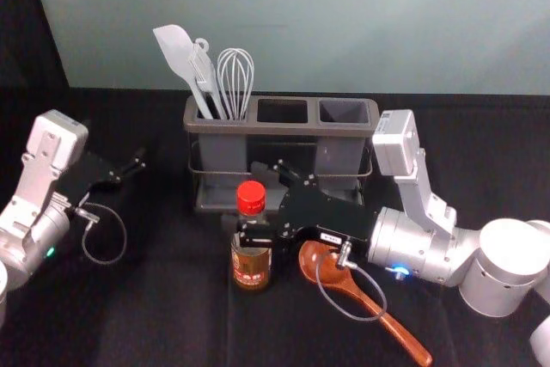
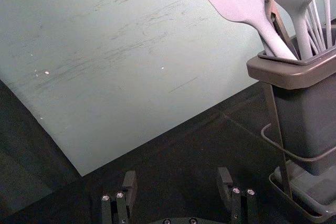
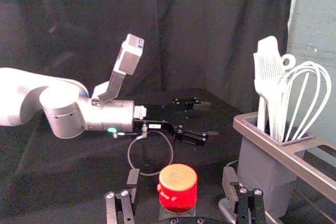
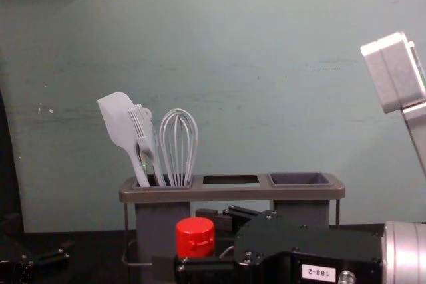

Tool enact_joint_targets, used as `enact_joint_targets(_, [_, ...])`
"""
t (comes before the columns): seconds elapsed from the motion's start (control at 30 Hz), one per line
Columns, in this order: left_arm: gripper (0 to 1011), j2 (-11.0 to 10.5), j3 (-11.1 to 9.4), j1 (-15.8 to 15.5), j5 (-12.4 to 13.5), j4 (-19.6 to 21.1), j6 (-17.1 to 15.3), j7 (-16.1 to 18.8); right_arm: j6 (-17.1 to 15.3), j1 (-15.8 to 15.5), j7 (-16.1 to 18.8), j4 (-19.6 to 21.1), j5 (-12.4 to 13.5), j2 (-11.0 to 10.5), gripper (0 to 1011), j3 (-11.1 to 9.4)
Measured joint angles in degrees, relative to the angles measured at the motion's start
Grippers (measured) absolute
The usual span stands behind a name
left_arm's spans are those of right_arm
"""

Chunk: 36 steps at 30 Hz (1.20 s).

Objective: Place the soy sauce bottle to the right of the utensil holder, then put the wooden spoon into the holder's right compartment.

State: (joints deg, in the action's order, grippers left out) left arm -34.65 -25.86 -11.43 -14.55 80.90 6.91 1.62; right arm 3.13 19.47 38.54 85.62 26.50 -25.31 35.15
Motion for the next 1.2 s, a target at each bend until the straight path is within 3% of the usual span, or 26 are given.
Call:
enact_joint_targets(0.53, [1005, 0.0, 0.0, 0.0, 0.0, 0.0, 0.0, 0.0, -0.1, 0.1, -0.1, -0.1, 0.0, 0.1, 963, 0.1])
enact_joint_targets(0.67, [1005, 0.0, 0.0, 0.0, 0.0, 0.0, 0.0, 0.0, 0.0, 0.1, -0.1, -0.1, 0.0, 0.1, 883, 0.0])
enact_joint_targets(1.2, [1005, 0.0, 0.0, 0.0, 0.0, 0.0, 0.0, 0.0, 0.0, 0.0, -0.1, 0.0, 0.0, 0.0, 392, 0.0])
